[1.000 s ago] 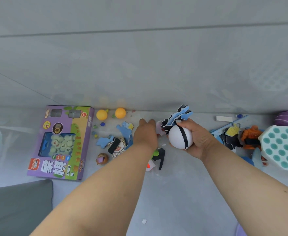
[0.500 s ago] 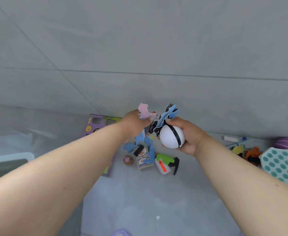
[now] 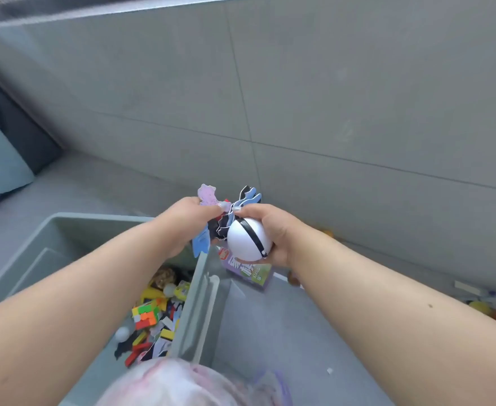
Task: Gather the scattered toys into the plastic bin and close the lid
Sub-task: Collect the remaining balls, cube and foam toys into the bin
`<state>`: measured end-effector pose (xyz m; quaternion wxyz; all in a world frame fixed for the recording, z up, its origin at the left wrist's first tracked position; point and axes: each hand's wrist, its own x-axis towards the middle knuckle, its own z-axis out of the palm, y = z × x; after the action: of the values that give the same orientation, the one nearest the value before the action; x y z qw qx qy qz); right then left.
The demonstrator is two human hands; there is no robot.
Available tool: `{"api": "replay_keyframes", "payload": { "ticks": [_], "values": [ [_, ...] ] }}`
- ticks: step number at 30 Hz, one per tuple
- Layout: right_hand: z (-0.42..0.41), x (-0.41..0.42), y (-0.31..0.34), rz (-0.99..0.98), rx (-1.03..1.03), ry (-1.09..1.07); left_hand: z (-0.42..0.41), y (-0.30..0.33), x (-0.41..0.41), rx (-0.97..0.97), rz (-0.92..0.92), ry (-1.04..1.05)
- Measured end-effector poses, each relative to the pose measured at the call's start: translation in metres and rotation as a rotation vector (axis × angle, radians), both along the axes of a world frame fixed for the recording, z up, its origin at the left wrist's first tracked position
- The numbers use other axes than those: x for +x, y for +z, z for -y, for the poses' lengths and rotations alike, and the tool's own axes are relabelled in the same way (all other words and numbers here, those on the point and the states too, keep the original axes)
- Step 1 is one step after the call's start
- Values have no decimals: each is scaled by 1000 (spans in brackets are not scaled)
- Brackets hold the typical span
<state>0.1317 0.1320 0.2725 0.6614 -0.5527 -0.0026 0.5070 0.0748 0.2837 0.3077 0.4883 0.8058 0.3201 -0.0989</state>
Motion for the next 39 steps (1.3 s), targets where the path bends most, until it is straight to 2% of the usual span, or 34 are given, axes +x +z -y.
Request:
{"api": "replay_keyframes", "payload": {
  "ticks": [4,6,10,13,17,20,23,28,31,39],
  "values": [
    [-58,-55,20,-14,-90,143,-53,3,-70,-51,-5,150],
    [-83,-80,27,-83,-139,175,-72,1,-101,-78,-17,228],
    [-116,-111,22,-221,-238,99,-91,-14,-139,-193,-80,337],
    [-116,-119,19,-174,-310,73,-95,-22,-151,-247,-105,403],
    [-106,-113,9,-39,-296,83,-99,-26,-148,-199,-123,423],
    [-91,-100,2,8,-247,29,-94,-26,-129,-159,-78,387],
    [-62,-73,-8,42,-234,-146,-74,-23,-96,-147,-20,316],
    [9,-24,-41,47,-371,-337,-21,-27,-19,-163,-7,137],
    [56,2,-68,24,-464,-441,19,-34,29,-187,-58,14],
    [149,48,-156,-57,-693,-563,83,-105,120,16,-287,-273]
  ]
}}
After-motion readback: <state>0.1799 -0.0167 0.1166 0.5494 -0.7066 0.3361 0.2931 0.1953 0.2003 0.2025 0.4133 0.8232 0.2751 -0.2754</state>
